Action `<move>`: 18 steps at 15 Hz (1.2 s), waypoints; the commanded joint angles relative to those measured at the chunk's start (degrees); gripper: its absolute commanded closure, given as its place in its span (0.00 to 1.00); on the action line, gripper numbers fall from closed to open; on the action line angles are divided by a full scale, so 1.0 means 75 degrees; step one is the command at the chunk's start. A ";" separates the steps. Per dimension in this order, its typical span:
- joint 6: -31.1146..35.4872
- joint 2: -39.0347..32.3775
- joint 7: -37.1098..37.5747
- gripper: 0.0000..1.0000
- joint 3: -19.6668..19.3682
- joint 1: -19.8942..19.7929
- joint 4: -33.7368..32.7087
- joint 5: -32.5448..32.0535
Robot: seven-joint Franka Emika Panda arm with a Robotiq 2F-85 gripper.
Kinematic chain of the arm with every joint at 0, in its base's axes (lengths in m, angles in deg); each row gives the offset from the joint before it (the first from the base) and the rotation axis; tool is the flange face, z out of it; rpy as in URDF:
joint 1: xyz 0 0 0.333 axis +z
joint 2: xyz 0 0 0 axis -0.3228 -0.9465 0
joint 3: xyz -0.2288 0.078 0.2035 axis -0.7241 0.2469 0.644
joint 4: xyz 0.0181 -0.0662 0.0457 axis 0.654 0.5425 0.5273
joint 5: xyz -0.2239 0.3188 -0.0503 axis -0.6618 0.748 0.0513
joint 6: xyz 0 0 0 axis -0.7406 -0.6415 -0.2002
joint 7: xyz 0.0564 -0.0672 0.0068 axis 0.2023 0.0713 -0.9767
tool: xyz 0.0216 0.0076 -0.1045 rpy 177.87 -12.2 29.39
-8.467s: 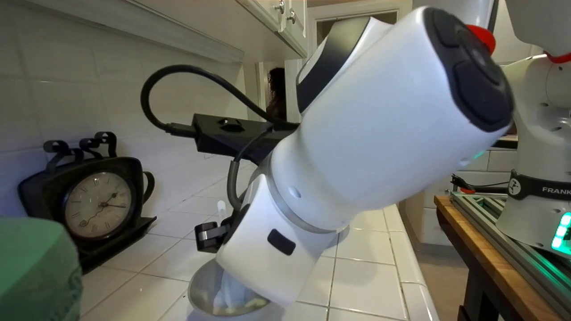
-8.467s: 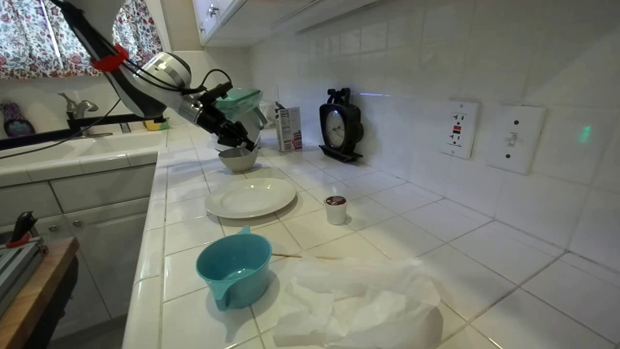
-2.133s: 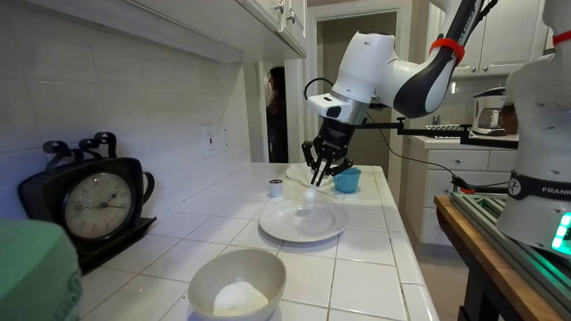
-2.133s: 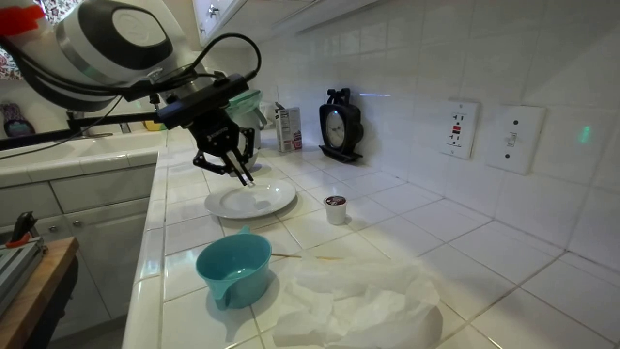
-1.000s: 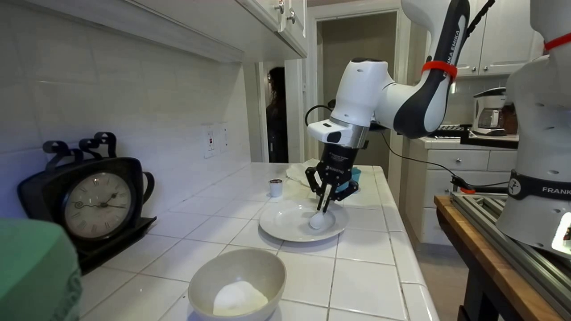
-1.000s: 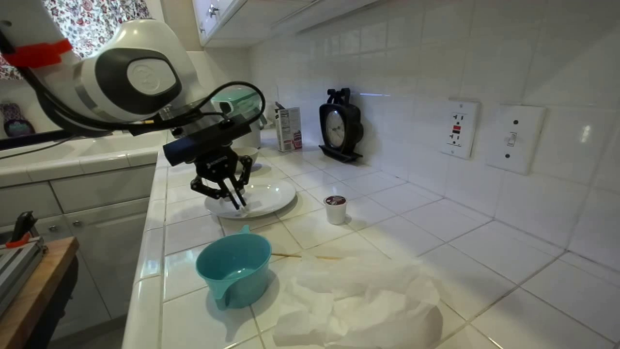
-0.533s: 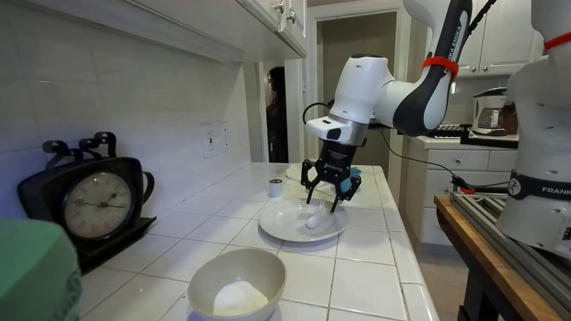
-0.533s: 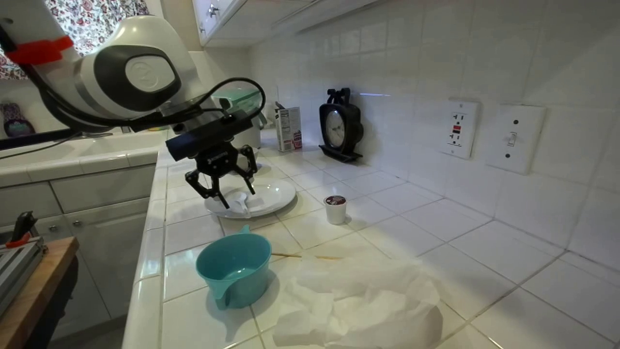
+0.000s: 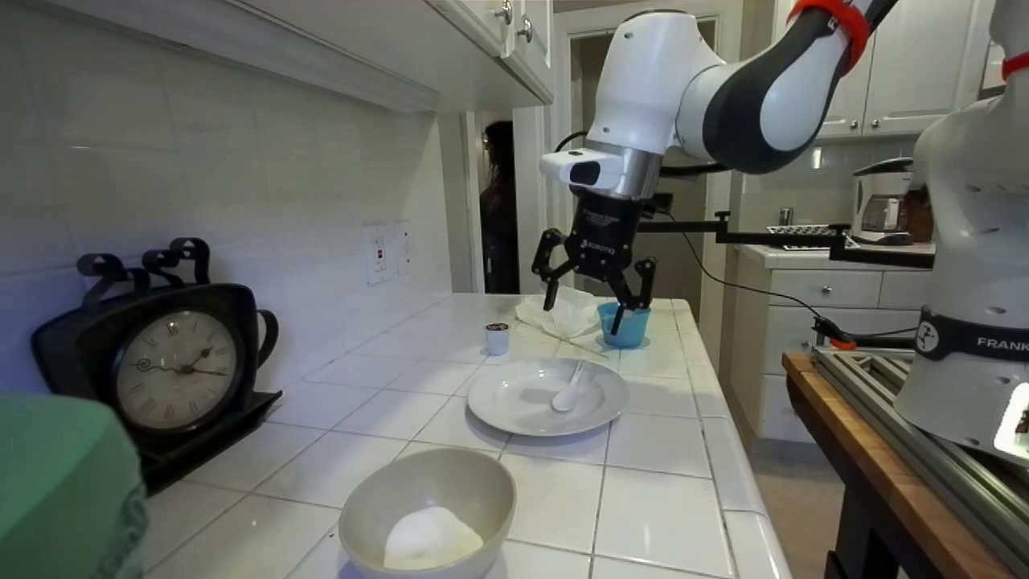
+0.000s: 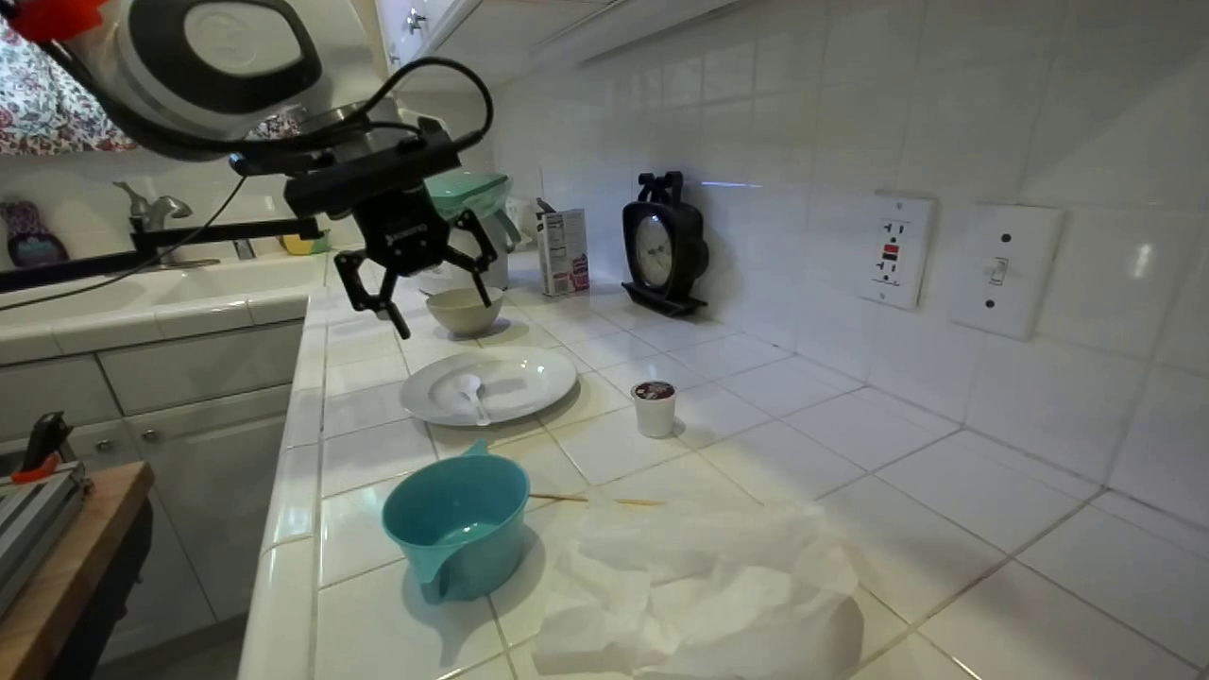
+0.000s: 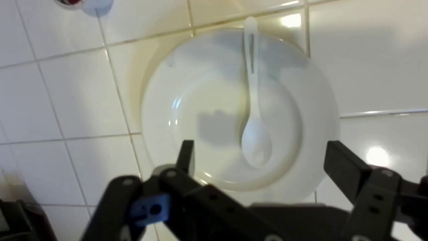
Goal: Use the white spoon to stir the grey bowl then return the spoon to the white plate.
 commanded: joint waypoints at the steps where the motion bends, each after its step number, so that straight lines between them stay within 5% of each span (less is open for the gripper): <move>1: -0.2047 0.0940 -0.0455 0.00 -0.0479 0.0669 -0.0288 0.1403; 5: -0.3953 0.1630 -0.0352 0.00 -0.0905 0.1066 -0.0872 0.2311; 6: -0.3383 0.1495 -0.0217 0.00 -0.0823 0.1025 -0.0702 0.1887; 18: -0.3423 0.1481 -0.0218 0.00 -0.0861 0.1062 -0.0705 0.1903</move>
